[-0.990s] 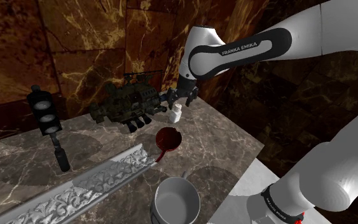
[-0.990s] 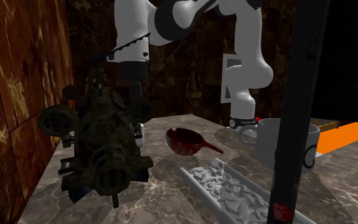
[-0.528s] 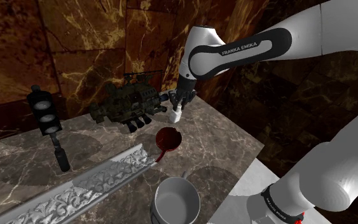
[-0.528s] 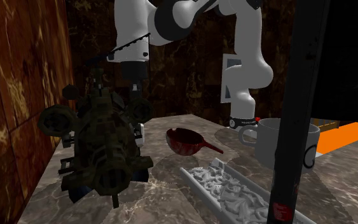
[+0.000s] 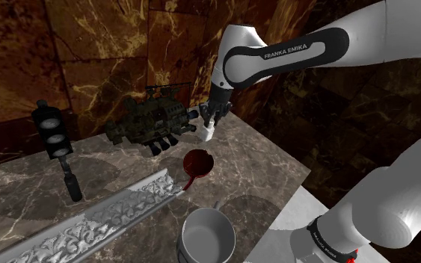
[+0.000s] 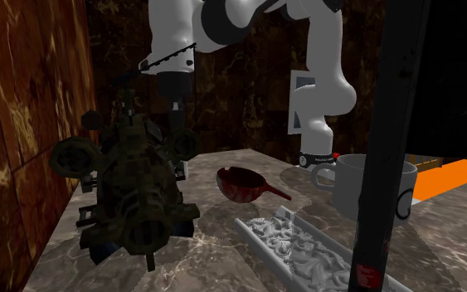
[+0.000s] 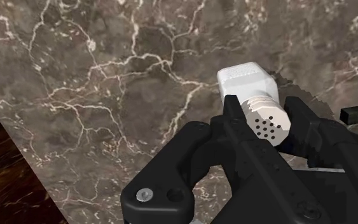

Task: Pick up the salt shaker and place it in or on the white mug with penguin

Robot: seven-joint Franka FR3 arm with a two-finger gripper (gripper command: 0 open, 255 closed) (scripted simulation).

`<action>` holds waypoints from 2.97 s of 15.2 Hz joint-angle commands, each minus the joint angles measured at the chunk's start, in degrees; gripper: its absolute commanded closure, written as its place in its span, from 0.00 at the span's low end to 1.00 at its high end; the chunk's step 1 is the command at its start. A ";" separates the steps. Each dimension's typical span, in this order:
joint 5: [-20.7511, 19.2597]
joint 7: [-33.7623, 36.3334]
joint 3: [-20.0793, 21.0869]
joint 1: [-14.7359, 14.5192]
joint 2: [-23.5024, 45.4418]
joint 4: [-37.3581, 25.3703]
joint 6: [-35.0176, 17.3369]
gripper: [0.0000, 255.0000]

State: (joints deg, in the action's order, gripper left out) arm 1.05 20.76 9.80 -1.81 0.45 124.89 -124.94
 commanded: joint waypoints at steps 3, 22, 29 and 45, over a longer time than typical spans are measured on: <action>0.25 -0.23 -0.07 0.07 -1.40 -1.58 2.98 1.00; 0.79 -0.50 -0.30 0.20 -5.43 -11.98 17.37 1.00; 0.81 -0.46 -0.37 0.24 -5.81 -16.57 22.33 1.00; 8.04 14.89 9.35 -8.05 -25.44 -2.04 26.10 1.00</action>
State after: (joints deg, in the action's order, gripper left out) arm 8.55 34.43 18.36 -9.30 -24.26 122.59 -99.19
